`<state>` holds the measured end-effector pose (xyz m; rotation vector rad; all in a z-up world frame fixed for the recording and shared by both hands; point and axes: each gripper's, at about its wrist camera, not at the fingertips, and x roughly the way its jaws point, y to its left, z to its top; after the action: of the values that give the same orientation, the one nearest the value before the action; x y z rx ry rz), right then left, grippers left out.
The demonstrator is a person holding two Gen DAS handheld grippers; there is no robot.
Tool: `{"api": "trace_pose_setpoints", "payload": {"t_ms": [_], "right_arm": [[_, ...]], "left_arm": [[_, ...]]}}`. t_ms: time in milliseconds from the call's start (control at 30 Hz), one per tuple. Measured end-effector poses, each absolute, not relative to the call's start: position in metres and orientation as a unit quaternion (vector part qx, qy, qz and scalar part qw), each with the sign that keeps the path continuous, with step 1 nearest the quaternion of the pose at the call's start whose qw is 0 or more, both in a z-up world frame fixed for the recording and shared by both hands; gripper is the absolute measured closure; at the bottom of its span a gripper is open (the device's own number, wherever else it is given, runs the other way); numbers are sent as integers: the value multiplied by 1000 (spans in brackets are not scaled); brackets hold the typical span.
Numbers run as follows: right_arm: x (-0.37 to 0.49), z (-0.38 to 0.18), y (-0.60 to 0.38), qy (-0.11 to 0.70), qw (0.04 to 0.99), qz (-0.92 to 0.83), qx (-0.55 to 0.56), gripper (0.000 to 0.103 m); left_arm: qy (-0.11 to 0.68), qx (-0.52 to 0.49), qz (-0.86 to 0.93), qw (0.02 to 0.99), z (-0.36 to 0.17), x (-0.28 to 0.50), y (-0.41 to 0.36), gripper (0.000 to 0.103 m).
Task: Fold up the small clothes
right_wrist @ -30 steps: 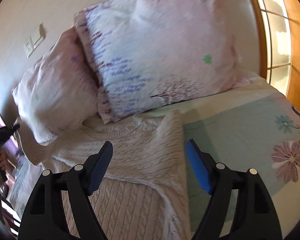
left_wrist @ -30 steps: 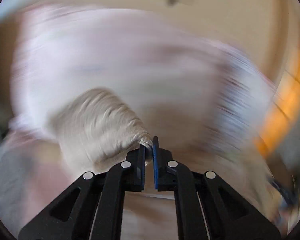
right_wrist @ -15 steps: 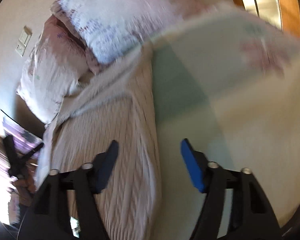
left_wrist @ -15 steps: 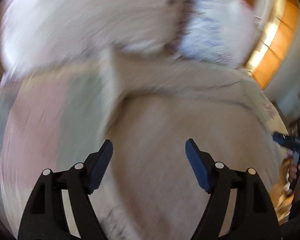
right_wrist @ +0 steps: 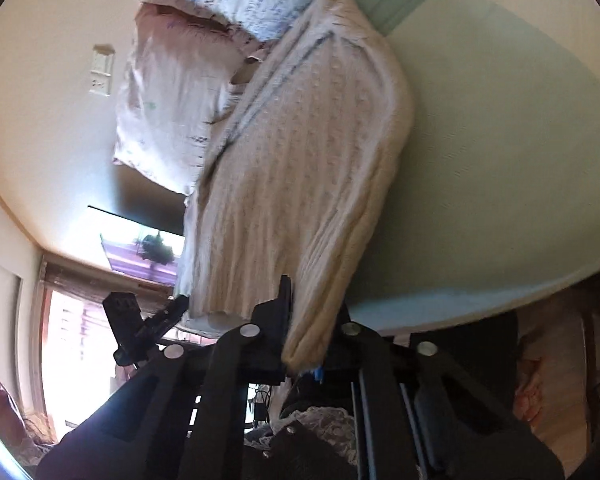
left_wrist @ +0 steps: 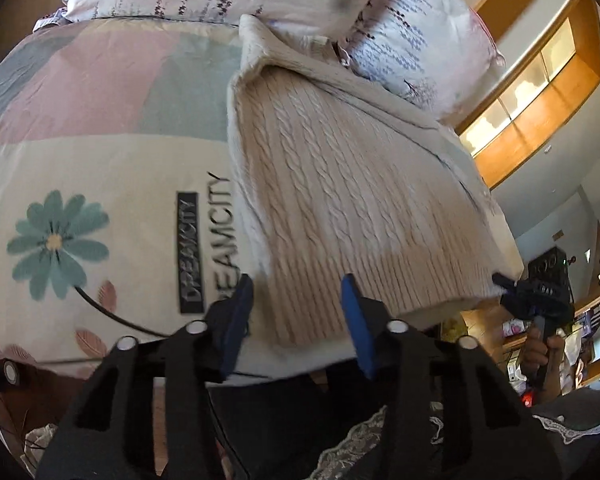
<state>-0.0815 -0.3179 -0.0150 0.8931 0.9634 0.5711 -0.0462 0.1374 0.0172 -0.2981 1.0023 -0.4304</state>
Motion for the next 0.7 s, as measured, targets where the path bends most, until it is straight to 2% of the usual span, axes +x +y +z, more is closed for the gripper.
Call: {"api": "trace_pose_setpoints", "payload": {"t_ms": [67,133,200,300,533,567,600,633,667,700], "right_arm": [[-74,-5,-318,422,755,276,418,96],[-66,3,-318,410,758,282,421,96],[-59,10,-321,398,762,286,423,96],[-34,31,-327,371,775,295,418,96],[99,101,-336,262,826,286,409,96],[127,103,-338,252,828,274,420,96],[150,99,-339,252,828,256,430,91],[178,92,-339,264,832,229,431,82],[195,88,-338,280,838,206,421,47],[216,78,-337,313,848,154,399,22]], "left_arm": [[477,-131,-197,846,16,-46,135,76],[486,-124,-195,843,14,-39,127,90],[492,-129,-198,838,14,-33,127,94],[473,-164,-232,834,28,-13,133,96],[356,-182,-198,895,111,131,157,96],[348,-192,-185,899,113,160,157,92],[346,-192,-166,903,112,186,156,87],[348,-190,-147,906,109,204,154,67],[360,-181,-100,910,100,227,154,48],[369,-180,-69,909,94,238,156,24]]}}
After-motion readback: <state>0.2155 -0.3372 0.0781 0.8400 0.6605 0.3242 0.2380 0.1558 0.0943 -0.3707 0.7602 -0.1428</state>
